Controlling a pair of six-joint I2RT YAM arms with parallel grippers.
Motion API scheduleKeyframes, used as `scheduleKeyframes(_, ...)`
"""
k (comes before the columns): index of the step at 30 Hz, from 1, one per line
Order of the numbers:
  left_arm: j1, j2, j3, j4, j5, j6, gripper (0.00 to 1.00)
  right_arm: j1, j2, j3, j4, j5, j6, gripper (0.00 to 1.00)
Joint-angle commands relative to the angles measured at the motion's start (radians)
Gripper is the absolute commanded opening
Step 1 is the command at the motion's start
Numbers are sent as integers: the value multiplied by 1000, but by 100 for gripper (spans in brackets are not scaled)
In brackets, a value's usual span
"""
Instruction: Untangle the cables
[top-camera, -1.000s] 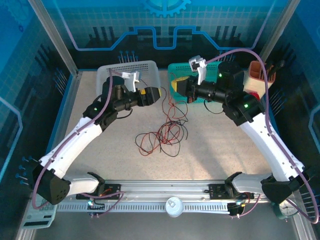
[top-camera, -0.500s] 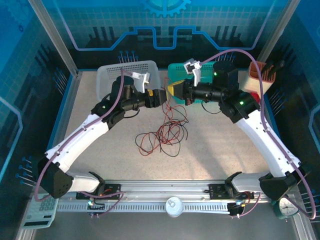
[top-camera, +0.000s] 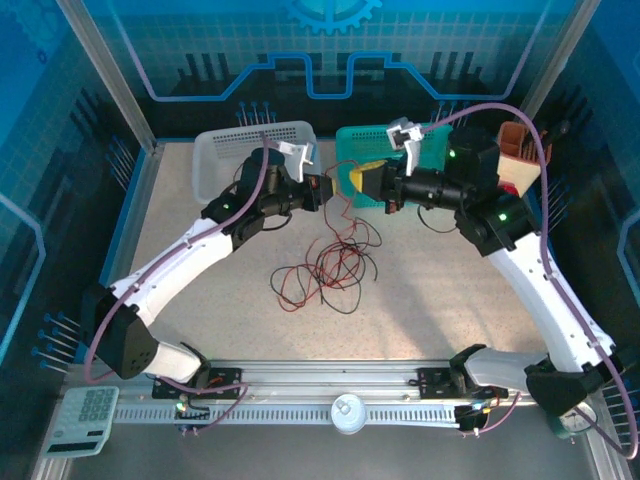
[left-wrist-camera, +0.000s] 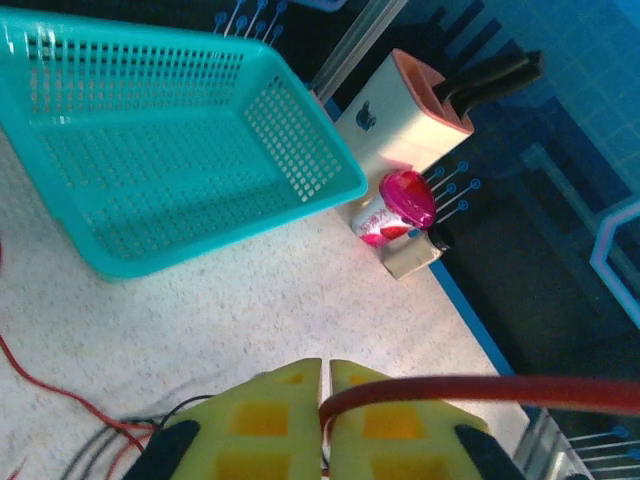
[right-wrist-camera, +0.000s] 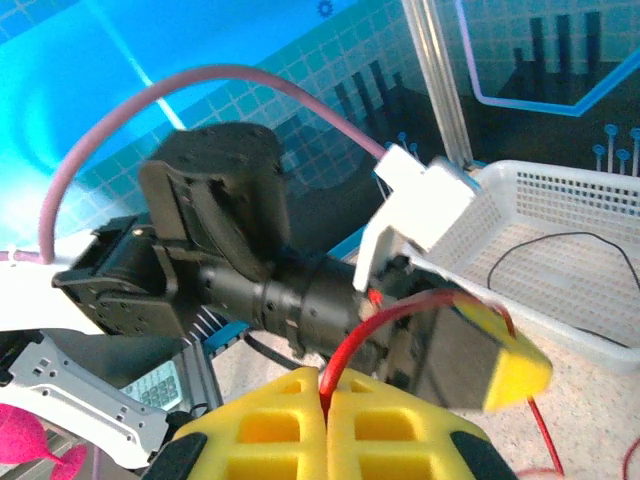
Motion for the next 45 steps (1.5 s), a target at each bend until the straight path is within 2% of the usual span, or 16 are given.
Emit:
scheduleKeyframes(1, -1, -38, 78, -31, -73, 49, 0, -24, -52, -66, 4, 21, 12, 0)
scheduleKeyframes(10, -1, -106, 145, -44, -97, 67, 0, -30, -89, -221, 41, 82, 34, 0)
scheduleKeyframes(17, -1, -140, 125, -48, -119, 69, 1, -32, -73, -103, 29, 96, 39, 0)
scheduleKeyframes(25, -1, -172, -21, -6, -131, 17, 16, -35, -22, 99, 76, 160, 66, 0)
scheduleKeyframes(36, -1, -208, -161, 35, -154, -8, 62, -55, 18, 198, 172, 241, 124, 0)
scheduleKeyframes(38, -1, -210, -174, 45, -153, -5, 68, -56, 22, 210, 185, 240, 132, 0)
scheduleKeyframes(45, -1, -199, -227, 86, -113, 2, 76, -57, 47, 289, 192, 245, 134, 0)
